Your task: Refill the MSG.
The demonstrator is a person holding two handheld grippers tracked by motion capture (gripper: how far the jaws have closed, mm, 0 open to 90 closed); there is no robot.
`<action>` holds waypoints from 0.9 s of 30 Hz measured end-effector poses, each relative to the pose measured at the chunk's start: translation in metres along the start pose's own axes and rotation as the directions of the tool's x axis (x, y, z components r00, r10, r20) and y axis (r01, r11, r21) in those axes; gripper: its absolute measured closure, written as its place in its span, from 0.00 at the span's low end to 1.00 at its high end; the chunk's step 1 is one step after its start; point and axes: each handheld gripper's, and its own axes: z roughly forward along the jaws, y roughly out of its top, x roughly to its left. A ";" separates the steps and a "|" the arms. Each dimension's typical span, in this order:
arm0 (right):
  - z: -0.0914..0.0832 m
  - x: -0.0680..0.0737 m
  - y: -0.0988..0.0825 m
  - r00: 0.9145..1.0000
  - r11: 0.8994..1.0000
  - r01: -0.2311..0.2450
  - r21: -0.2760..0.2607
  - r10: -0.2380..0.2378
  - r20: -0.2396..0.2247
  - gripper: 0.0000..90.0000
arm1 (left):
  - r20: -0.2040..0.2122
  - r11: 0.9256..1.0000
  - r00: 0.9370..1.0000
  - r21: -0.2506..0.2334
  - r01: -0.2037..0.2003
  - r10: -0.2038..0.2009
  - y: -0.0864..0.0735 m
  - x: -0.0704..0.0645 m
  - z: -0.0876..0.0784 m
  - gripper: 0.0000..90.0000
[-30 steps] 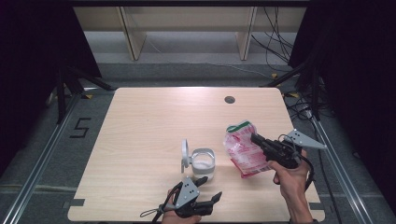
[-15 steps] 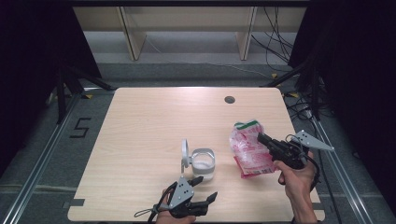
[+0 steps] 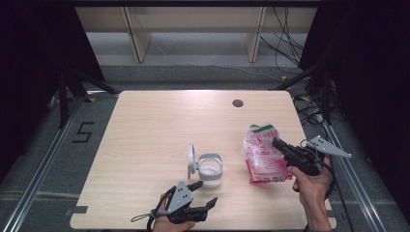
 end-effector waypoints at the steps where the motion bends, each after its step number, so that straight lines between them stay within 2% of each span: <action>1: -0.001 -0.001 0.000 1.000 1.000 -0.010 0.005 0.010 0.002 1.00 | -0.002 1.000 1.000 0.002 -0.005 0.005 0.000 0.001 -0.001 0.34; 2: -0.001 -0.002 0.000 1.000 1.000 -0.011 0.006 0.011 0.014 1.00 | 0.010 1.000 1.000 -0.005 0.000 0.000 0.000 0.001 0.000 0.34; 3: -0.001 -0.002 0.000 1.000 1.000 -0.011 0.006 0.011 0.014 1.00 | 0.004 1.000 1.000 0.004 -0.006 0.006 0.000 0.001 -0.001 0.34; 4: -0.001 -0.002 -0.001 1.000 1.000 -0.022 0.007 0.022 0.021 1.00 | 0.011 0.999 0.999 0.006 -0.034 0.034 0.001 0.003 -0.001 0.34; 5: -0.002 -0.004 -0.001 1.000 1.000 -0.016 0.010 0.016 0.019 1.00 | 0.010 1.000 1.000 0.009 -0.029 0.029 0.001 0.003 -0.001 0.34; 6: -0.003 -0.003 -0.002 0.999 1.000 -0.024 0.006 0.024 0.022 1.00 | 0.009 1.000 1.000 0.004 -0.005 0.005 0.000 0.002 -0.001 0.34; 9: -0.002 -0.004 -0.002 0.999 1.000 -0.015 0.010 0.014 0.048 1.00 | -0.001 1.000 1.000 0.017 -0.016 0.016 0.001 0.003 -0.003 0.34; 10: -0.004 -0.007 -0.003 0.999 1.000 0.017 0.007 -0.018 0.051 1.00 | -0.002 1.000 1.000 0.019 -0.015 0.015 0.001 0.005 -0.004 0.34; 12: -0.003 -0.008 -0.003 0.999 1.000 0.011 0.001 -0.011 0.046 1.00 | -0.009 1.000 1.000 0.016 -0.007 0.008 0.001 0.007 -0.005 0.34; 14: -0.005 -0.008 -0.003 0.998 1.000 -0.022 0.016 0.021 0.059 1.00 | -0.013 1.000 1.000 0.018 -0.008 0.008 0.001 0.009 -0.006 0.34; 15: -0.005 -0.012 -0.004 0.998 1.000 0.006 0.016 -0.007 0.066 1.00 | -0.017 1.000 1.000 0.021 -0.008 0.008 0.001 0.011 -0.008 0.34; 18: -0.005 -0.013 -0.005 0.997 1.000 -0.007 0.025 0.005 0.079 1.00 | -0.018 0.999 0.999 0.019 -0.028 0.028 0.002 0.013 -0.010 0.34; 19: -0.005 -0.013 -0.005 0.997 1.000 -0.007 0.025 0.005 0.079 1.00 | -0.027 1.000 1.000 0.018 -0.013 0.013 0.002 0.013 -0.011 0.34; 20: -0.005 -0.014 -0.006 0.997 1.000 0.014 0.013 -0.015 0.078 1.00 | -0.030 1.000 1.000 0.014 -0.003 0.004 0.002 0.013 -0.011 0.34; 21: -0.005 -0.014 -0.006 0.996 1.000 0.015 0.022 -0.017 0.082 1.00 | -0.023 1.000 1.000 0.012 -0.011 0.011 0.002 0.015 -0.011 0.34; 22: -0.005 -0.012 -0.006 0.996 1.000 -0.005 0.022 0.003 0.091 1.00 | -0.032 1.000 0.999 0.004 -0.009 0.009 0.002 0.015 -0.012 0.34; 23: -0.005 -0.012 -0.007 0.995 1.000 -0.014 0.017 0.013 0.097 1.00 | -0.040 1.000 0.999 0.022 -0.014 0.015 0.003 0.016 -0.014 0.34; 25: -0.006 -0.015 -0.007 0.995 1.000 -0.005 0.023 0.003 0.104 1.00 | -0.038 1.000 0.999 0.009 -0.022 0.022 0.003 0.019 -0.015 0.34; 27: -0.006 -0.018 -0.008 0.994 1.000 0.004 0.025 -0.007 0.105 1.00 | -0.047 1.000 0.999 0.016 -0.008 0.009 0.004 0.020 -0.017 0.34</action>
